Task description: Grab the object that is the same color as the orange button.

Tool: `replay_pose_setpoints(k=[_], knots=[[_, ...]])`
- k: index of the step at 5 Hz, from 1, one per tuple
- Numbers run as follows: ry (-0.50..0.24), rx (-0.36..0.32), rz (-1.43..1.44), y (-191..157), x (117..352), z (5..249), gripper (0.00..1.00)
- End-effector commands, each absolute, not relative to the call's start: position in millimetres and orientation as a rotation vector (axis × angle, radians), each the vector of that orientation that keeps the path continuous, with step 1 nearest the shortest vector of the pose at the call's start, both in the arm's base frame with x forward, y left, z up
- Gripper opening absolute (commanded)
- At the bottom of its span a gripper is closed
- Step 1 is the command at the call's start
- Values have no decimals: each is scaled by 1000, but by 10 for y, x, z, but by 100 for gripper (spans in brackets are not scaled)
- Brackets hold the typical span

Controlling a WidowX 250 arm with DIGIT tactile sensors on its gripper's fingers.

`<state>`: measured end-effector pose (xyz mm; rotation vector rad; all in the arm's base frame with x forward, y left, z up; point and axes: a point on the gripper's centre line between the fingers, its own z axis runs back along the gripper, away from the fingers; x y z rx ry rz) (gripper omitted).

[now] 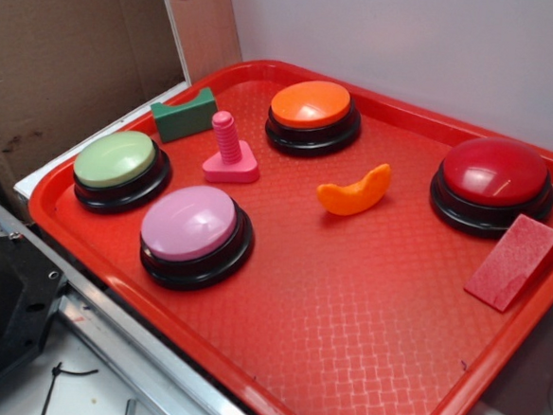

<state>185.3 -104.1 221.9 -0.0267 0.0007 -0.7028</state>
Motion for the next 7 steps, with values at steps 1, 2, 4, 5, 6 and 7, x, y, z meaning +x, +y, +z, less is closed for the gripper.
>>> replay_pose_setpoints(k=[1,2,4,5,6,7], knots=[[-64,78,-807,-1147,2718,2015,100],[-7,101,-574,-1173,3054,1835,100],[167,107,-371,-1196,3118,1063,100],[216,100,-456,-1158,2983,793,100],[238,88,-487,-1110,2888,621,100],[248,87,-492,-1114,2867,550,100]])
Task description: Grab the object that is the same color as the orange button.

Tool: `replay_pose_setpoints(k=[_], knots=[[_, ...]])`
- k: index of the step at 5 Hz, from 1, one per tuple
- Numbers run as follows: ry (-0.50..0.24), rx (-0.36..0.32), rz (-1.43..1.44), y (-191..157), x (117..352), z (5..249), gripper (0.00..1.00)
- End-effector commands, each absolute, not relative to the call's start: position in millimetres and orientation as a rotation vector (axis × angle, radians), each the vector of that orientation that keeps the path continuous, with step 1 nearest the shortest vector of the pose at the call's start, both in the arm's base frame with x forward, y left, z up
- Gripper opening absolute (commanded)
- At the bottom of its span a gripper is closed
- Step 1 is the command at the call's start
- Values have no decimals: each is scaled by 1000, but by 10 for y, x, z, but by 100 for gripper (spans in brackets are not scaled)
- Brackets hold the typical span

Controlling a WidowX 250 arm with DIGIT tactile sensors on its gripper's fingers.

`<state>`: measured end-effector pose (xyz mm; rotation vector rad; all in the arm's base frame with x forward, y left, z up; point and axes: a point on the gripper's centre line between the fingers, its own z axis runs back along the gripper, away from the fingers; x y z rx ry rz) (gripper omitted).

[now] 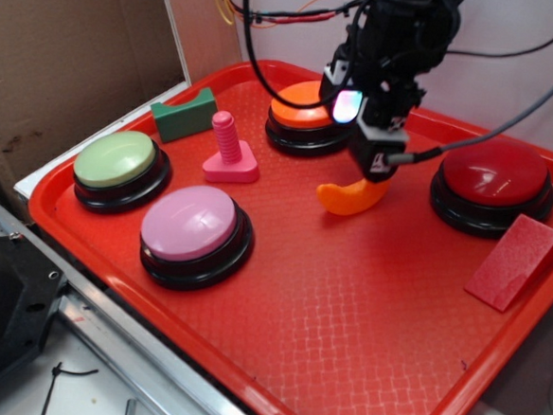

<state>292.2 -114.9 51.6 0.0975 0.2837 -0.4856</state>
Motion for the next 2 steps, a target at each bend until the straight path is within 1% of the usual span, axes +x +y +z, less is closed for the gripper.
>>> replay_pose_setpoints(k=[1,2], knots=[[264,78,-497,-1133,2830,472,100],[299,77,-485,-1107,2774,345,100]])
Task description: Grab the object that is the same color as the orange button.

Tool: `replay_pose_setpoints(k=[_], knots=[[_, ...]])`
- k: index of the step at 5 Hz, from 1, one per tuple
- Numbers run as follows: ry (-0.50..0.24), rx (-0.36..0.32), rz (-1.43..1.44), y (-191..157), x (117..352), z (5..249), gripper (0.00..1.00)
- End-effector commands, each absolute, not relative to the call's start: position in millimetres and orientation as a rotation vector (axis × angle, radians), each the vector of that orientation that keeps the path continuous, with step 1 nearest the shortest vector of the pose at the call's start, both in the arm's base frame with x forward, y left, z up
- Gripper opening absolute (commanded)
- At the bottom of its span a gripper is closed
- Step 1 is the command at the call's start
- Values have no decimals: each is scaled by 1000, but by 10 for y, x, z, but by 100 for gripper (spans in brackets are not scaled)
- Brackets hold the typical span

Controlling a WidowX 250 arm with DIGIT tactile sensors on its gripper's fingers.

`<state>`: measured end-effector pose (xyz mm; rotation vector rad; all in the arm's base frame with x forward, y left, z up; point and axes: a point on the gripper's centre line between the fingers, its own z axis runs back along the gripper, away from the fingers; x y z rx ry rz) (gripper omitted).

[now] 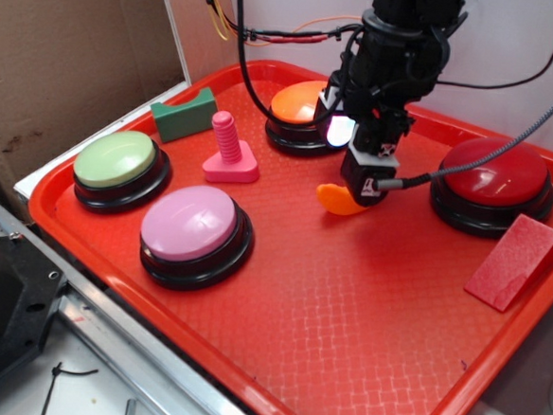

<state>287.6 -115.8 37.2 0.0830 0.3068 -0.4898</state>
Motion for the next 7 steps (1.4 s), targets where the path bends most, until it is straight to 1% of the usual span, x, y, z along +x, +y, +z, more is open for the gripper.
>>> replay_pose_setpoints(k=[1,2,3,4,5,6,7], knots=[[341,63,-479,-1065,2719,194,100],[344,54,-460,-1019,2687,135,78],[334,54,-446,-993,2672,139,0],[309,13,-464,-959,2653,299,0],[226,-38,-518,-934,2630,789,0],[98,-74,-460,-916,2468,1275,0],[-5,-11,-387,-935,2267,1751,0]])
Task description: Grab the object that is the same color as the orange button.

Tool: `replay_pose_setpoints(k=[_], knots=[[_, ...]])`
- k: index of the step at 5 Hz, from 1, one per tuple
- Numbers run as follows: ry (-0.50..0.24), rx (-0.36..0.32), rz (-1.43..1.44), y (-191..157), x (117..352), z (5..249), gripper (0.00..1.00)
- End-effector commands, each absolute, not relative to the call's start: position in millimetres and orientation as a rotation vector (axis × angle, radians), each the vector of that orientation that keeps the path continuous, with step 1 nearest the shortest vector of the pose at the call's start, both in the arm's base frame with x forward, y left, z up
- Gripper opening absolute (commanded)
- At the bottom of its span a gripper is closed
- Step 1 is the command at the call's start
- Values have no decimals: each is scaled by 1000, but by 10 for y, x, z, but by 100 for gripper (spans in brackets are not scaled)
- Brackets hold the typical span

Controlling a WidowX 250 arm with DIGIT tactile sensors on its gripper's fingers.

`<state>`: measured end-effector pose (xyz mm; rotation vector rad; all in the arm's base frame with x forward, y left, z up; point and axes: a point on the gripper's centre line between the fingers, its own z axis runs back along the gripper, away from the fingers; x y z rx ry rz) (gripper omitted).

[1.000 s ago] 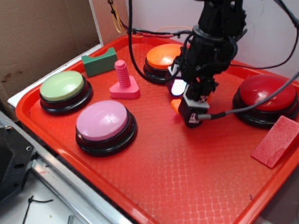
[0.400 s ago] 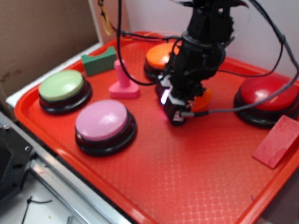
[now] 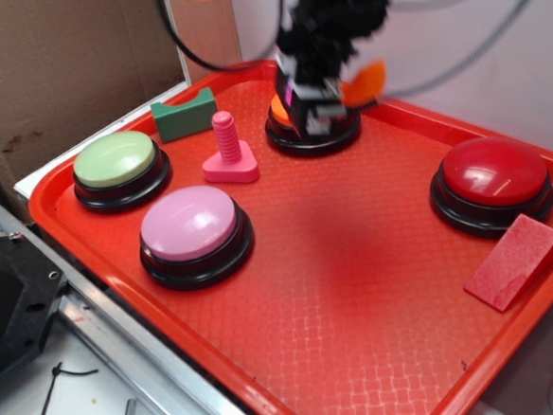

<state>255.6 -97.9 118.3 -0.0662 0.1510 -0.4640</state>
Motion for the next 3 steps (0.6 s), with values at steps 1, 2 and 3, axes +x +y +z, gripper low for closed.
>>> replay_pose_setpoints(k=[1,2,3], knots=[[-54,-16,-261,-742,1985,2236,0],[-85,-44,-205,-597,1800,2720,0],[-93,9,-169,-566,1691,3224,0]])
